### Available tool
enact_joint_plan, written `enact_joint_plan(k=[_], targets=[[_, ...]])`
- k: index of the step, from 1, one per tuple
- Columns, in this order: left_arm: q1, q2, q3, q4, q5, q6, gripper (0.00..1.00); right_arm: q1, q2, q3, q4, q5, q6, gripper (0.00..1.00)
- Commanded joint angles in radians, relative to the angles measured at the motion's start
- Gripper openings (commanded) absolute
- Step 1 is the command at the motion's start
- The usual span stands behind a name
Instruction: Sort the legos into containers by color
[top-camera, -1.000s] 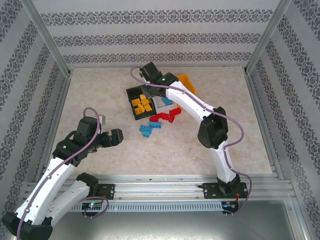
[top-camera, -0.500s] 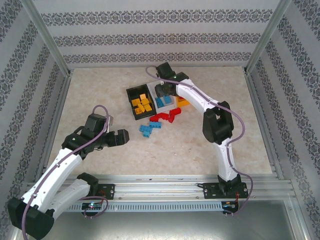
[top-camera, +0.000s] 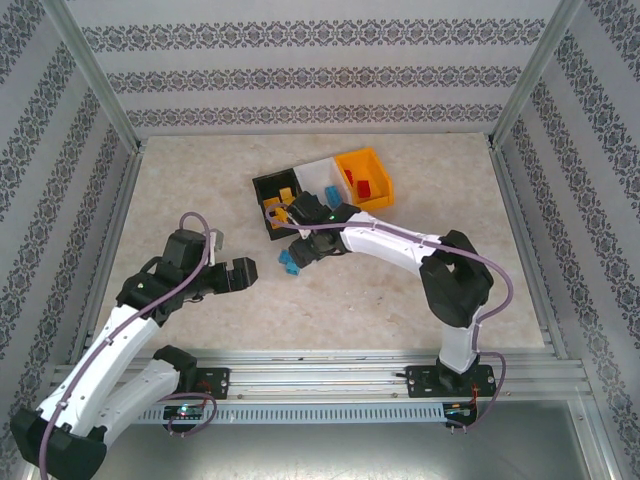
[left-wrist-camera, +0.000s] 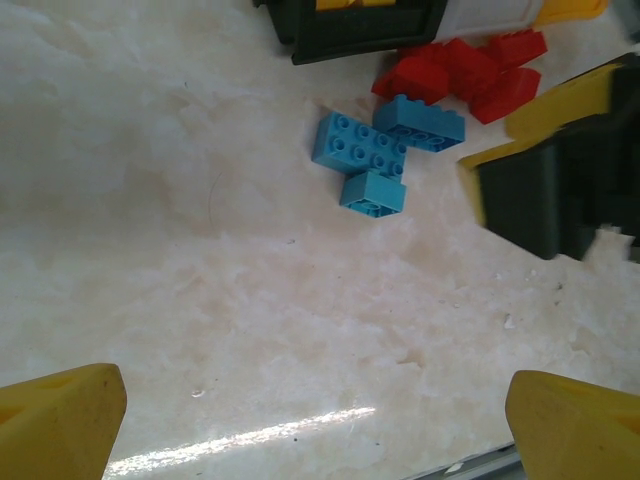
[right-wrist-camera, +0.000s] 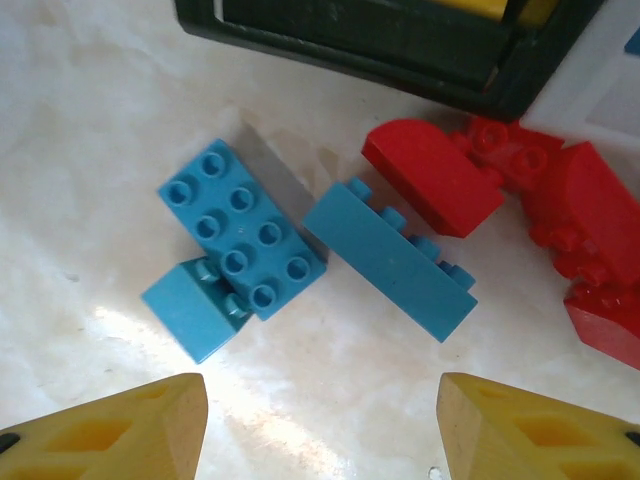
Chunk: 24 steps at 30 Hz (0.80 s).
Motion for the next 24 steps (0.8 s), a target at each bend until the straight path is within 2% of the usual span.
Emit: enact_joint_plan(k=[1,4,13,24], targets=[[0.015,-0.033,0.016,-0.016,0.020,-0.026,0.98,-0.001,0.029,0.003,-0.004,0.087,-0.013,0.62],[0.014,-0.046,0.009,-0.024,0.018,-0.030,0.98,-0.016,0.055,0.009,0.002,0.106,-0.053,0.62],[0.015,-0.041,0.014,-0.029,0.009,-0.028,0.98,-0.097,0.158,0.038,0.048,0.006,-0.080,0.60],[0.014,-0.021,0.023,-0.035,0.001,-0.019,0.98,-0.099,0.256,0.115,0.074,-0.064,-0.110,0.58]])
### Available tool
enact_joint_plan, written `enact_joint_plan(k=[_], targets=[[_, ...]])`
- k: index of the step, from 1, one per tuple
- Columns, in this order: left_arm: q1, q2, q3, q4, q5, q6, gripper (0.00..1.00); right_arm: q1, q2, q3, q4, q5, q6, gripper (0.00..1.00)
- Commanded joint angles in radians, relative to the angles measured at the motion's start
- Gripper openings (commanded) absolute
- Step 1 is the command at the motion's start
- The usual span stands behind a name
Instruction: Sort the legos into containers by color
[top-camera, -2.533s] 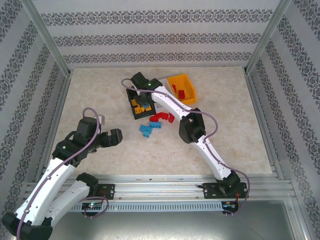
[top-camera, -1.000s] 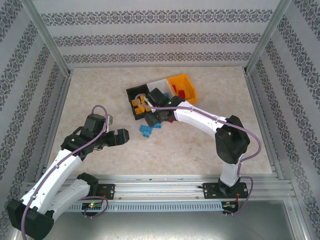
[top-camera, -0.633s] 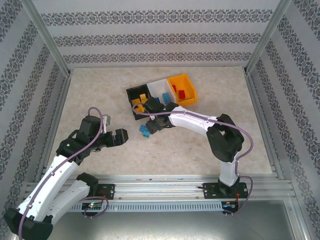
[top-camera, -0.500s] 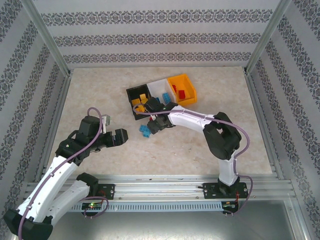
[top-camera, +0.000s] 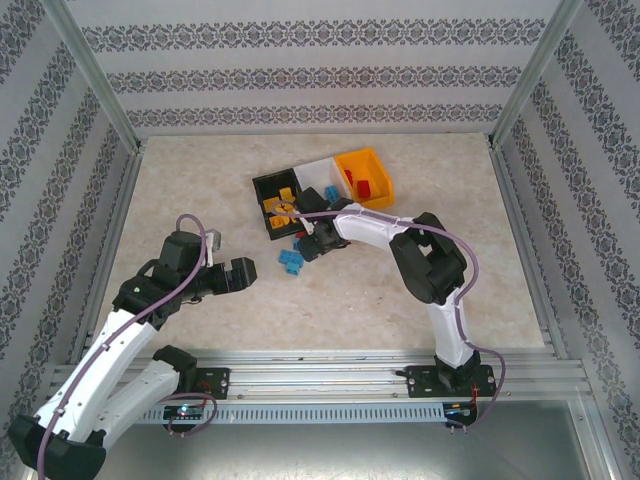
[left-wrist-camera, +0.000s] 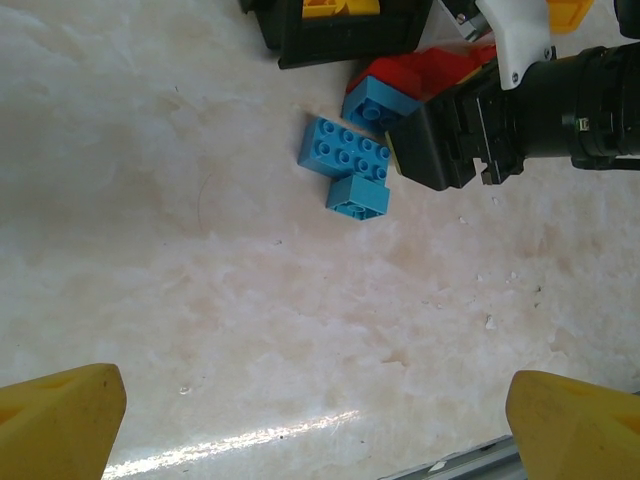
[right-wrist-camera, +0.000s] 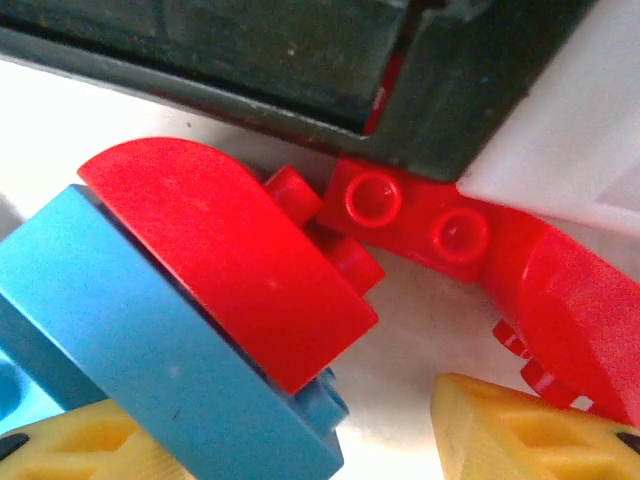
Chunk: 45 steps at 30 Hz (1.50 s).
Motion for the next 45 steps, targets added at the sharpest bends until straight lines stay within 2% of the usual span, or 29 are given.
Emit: enact_joint_plan(k=[1,13,21,24,34,38,45], targets=[[0.014,0.000,0.023,-0.033,-0.005,-0.001,0.98,0.011,0.041,0.041,0.019,-0.037,-0.016,0.57],[0.015,0.010,0.016,-0.023,0.000,0.005,0.98,0.088,-0.030,-0.019,0.100,-0.054,-0.015,0.44],[0.014,-0.001,0.025,-0.046,-0.005,0.013,0.99,0.093,0.004,0.014,0.113,-0.055,0.007,0.17],[0.016,-0.011,0.027,-0.060,-0.013,0.017,0.99,0.096,-0.001,0.018,0.110,-0.049,0.021,0.11],[0.016,-0.001,0.019,-0.035,-0.010,0.010,0.99,0.097,-0.236,-0.155,0.129,-0.010,0.053,0.09],[0.017,0.007,0.011,-0.014,0.002,0.002,0.99,0.058,-0.321,-0.193,0.122,0.010,0.057,0.10],[0.016,0.006,-0.001,-0.007,0.019,-0.012,0.99,-0.089,-0.246,-0.050,0.067,0.063,0.044,0.10]])
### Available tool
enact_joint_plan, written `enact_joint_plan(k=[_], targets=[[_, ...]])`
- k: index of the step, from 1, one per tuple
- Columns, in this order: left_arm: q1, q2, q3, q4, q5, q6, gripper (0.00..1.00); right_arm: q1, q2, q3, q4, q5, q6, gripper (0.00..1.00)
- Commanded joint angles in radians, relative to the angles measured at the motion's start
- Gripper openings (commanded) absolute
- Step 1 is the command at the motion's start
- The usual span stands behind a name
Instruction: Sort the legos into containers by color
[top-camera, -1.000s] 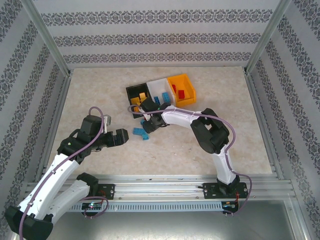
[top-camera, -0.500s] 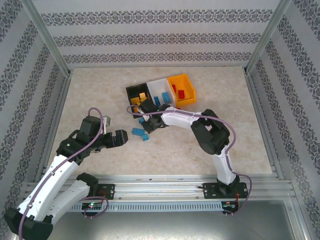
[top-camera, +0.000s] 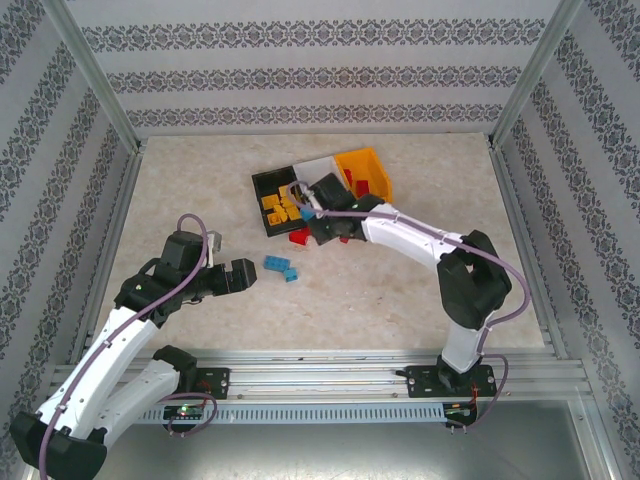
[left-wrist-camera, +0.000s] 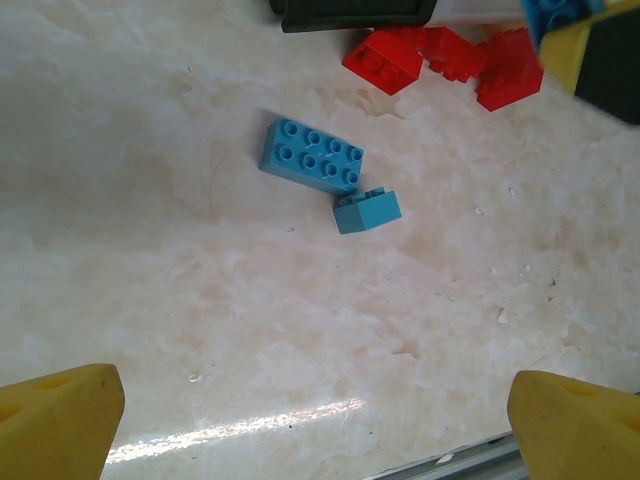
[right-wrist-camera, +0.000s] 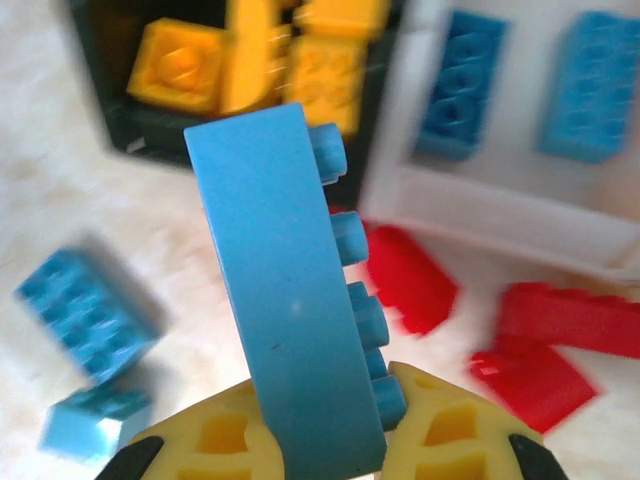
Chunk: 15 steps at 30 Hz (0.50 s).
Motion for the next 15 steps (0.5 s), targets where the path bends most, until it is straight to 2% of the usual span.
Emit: enact_joint_plan(k=[1,4,5,8,9,15], targets=[[0.010,-0.009,-0.001,0.011,0.017,-0.011,0.99,-0.060,0.065,0.094,-0.036,0.054,0.002,0.10],[0.010,-0.010,-0.005,0.005,0.018,-0.014,0.99,-0.105,0.144,0.190,-0.049,0.061,0.001,0.10],[0.010,-0.010,-0.006,0.006,0.018,-0.015,0.99,-0.119,0.174,0.225,-0.051,0.060,-0.002,0.14],[0.009,-0.005,-0.004,0.005,0.019,-0.017,0.99,-0.133,0.243,0.338,-0.100,0.069,-0.012,0.42],[0.010,-0.005,-0.001,0.002,0.020,-0.016,0.99,-0.129,0.247,0.349,-0.106,0.073,-0.012,0.47],[0.011,-0.005,-0.012,0.009,0.010,-0.014,0.99,-0.044,0.103,0.185,-0.050,0.069,-0.005,0.52]])
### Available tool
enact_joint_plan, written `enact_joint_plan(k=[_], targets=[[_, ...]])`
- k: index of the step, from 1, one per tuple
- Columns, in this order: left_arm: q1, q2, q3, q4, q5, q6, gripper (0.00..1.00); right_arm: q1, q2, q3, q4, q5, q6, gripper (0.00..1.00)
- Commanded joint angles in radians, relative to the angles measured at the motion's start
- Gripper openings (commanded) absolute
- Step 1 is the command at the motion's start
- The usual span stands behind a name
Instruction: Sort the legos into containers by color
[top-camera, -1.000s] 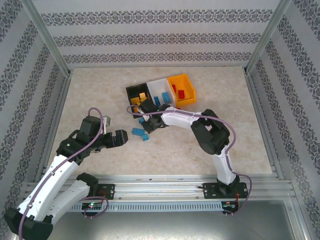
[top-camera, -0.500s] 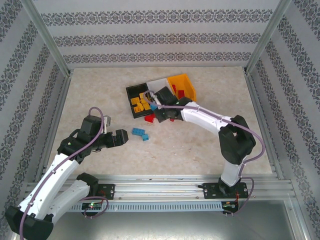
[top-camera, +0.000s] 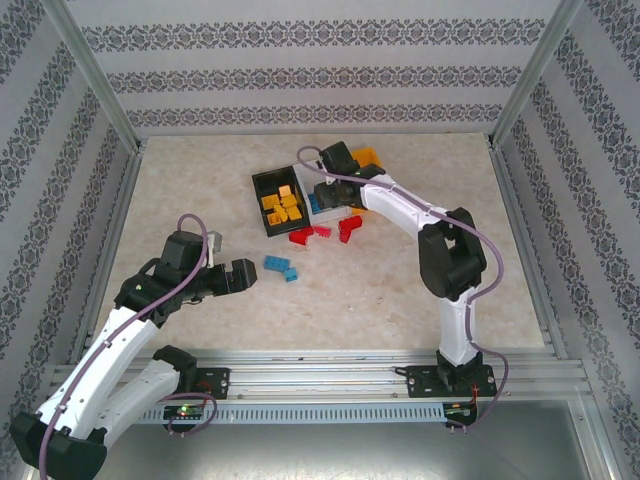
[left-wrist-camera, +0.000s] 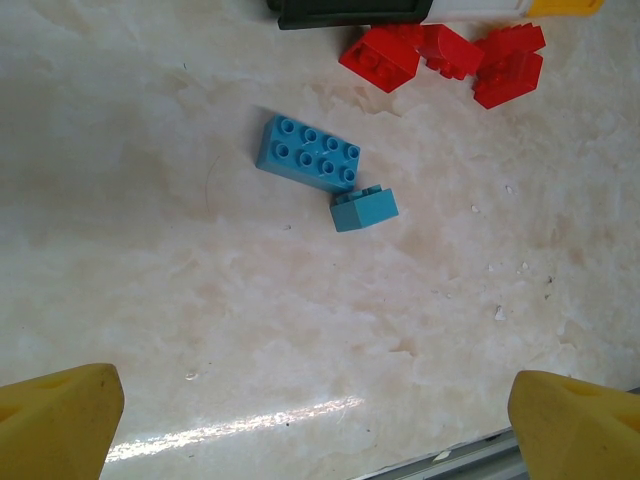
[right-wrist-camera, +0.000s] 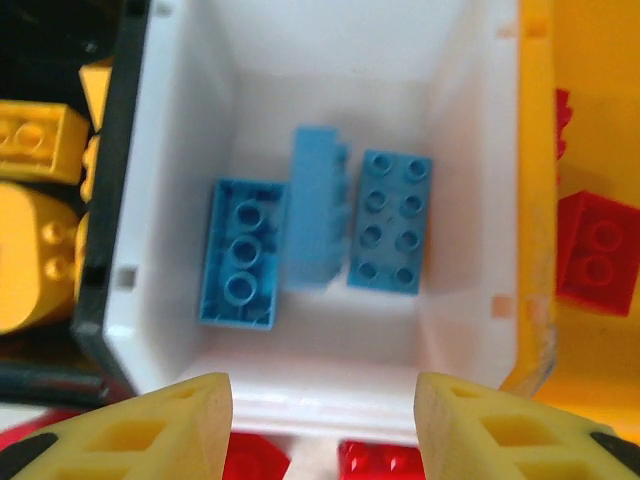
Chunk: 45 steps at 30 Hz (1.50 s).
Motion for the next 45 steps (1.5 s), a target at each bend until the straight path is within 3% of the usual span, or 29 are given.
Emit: enact_joint_plan(k=[1,8,15,24,29,34,39,45], targets=[[0.010,-0.003,-0.014,0.014,0.005,-0.015,0.99,0.084,-0.123,-0.099,-0.010,0.021,-0.001,0.52],[0.009,0.001,-0.002,0.036,0.003,-0.012,0.99,0.252,-0.188,-0.272,-0.006,-0.161,0.081,0.57],[0.010,-0.033,0.000,0.008,0.002,-0.016,0.99,0.363,-0.049,-0.210,-0.045,-0.114,0.126,0.64],[0.010,-0.063,0.003,-0.033,-0.018,-0.004,1.00,0.383,0.073,-0.134,-0.073,-0.056,0.157,0.63],[0.010,-0.063,0.005,-0.037,-0.018,-0.002,1.00,0.382,0.112,-0.102,-0.073,-0.023,0.170,0.55],[0.010,-0.066,0.009,-0.047,-0.022,0.001,0.99,0.378,0.080,-0.109,-0.101,0.005,0.169,0.27],[0.010,-0.062,0.006,-0.034,-0.018,0.000,1.00,0.351,-0.052,-0.179,-0.119,0.041,0.164,0.23],[0.009,-0.047,0.002,-0.015,-0.003,-0.005,0.99,0.229,-0.147,-0.141,-0.161,0.078,0.105,0.24]])
